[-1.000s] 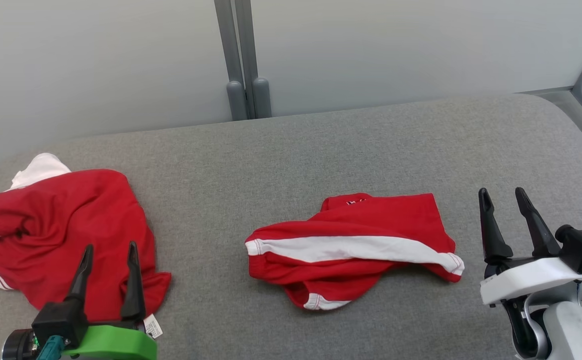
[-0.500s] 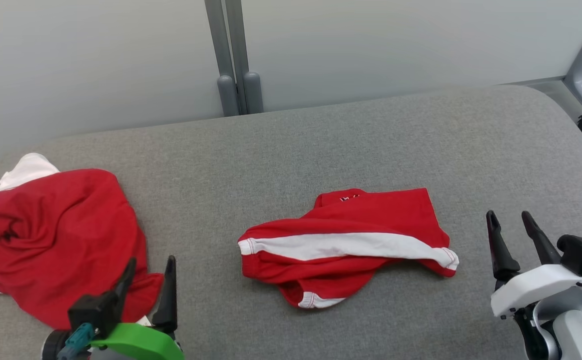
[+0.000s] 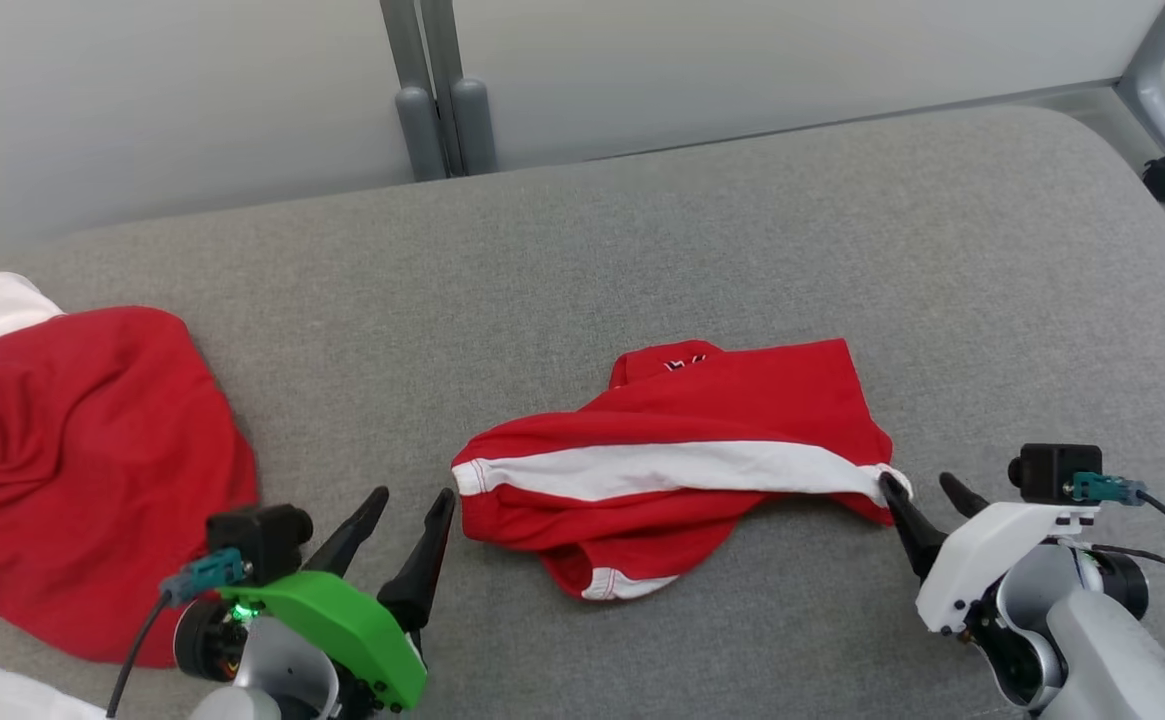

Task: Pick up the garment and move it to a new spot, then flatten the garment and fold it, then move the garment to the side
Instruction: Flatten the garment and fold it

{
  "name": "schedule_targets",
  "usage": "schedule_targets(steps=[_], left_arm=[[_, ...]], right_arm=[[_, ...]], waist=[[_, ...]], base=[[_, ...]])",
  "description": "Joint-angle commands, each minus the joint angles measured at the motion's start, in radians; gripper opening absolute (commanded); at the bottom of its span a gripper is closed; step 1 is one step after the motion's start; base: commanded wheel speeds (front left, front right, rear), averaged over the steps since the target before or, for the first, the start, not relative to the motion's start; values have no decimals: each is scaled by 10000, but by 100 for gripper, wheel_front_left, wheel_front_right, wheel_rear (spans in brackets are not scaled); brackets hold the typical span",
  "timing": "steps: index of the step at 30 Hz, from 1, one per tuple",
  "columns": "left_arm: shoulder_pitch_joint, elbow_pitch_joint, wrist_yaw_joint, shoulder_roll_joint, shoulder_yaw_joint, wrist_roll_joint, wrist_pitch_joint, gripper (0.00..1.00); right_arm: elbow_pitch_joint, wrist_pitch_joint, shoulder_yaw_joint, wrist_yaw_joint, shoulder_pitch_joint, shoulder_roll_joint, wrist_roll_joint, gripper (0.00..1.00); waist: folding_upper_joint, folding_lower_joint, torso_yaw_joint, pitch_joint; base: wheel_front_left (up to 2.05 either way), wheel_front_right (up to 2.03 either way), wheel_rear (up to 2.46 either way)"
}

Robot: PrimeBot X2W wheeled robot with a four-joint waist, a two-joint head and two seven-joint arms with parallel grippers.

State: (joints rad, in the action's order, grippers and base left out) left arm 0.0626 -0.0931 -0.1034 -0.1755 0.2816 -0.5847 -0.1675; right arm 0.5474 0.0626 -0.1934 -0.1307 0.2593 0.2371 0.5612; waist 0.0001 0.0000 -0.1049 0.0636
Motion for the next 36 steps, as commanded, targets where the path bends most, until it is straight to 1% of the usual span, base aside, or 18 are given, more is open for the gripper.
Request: schedule_targets(steps=[1,9,16,17,18,19,20,26,31,34,36], left_arm=[[302,-80,-72,-70,65,-210,-146,100],[1079,-634,-227,-4,621,-858,-654,100],[1475,-1059,-275,-35,980,-1079,-657,100],[1530,-1077,-279,-59,1031,-1074,-588,93],[1561,-1080,-283,-73,1069,-1076,-559,52],[1584,-1045,-272,-88,1127,-1088,-468,28],[1589,-1013,-268,-103,1161,-1094,-412,0],[1379,-735,-276,-216,1376,-1056,-50,0],[1235,-361,-273,-290,1460,-892,285,0],[1314,-88,-263,-428,1409,-785,394,0],[1558,66,-263,-628,1379,-659,313,0]], right_arm=[[111,19,-208,-1,205,-36,196,100],[552,-329,-1086,-1,748,-32,792,100],[845,-587,-1757,-1,971,13,1247,100],[836,-640,-1897,-1,1010,20,1333,79],[811,-727,-2006,-1,1037,29,1405,42],[770,-824,-2129,-1,1069,59,1513,8],[758,-894,-2199,-1,1079,85,1590,0],[687,-1467,-2588,-1,1079,309,2135,0],[433,-2192,-2752,-1,1004,560,2439,0],[125,-2555,-2848,-1,1105,681,2570,0],[-127,-2659,-2908,-1,1310,808,2614,0]], waist=[[-1,0,-77,414],[-1,0,-115,918],[-1,0,-113,1167],[-1,0,-108,1189],[-1,0,-107,1200],[-1,0,-106,1209],[-1,0,-102,1209],[-1,0,-45,1098],[-1,0,46,883],[-1,0,69,774],[-1,0,75,723]], base=[[0,0,0],[0,0,0],[0,0,0],[0,0,0],[0,0,0],[0,0,0],[0,0,0],[0,0,0],[0,0,0],[0,0,0],[0,0,0]])
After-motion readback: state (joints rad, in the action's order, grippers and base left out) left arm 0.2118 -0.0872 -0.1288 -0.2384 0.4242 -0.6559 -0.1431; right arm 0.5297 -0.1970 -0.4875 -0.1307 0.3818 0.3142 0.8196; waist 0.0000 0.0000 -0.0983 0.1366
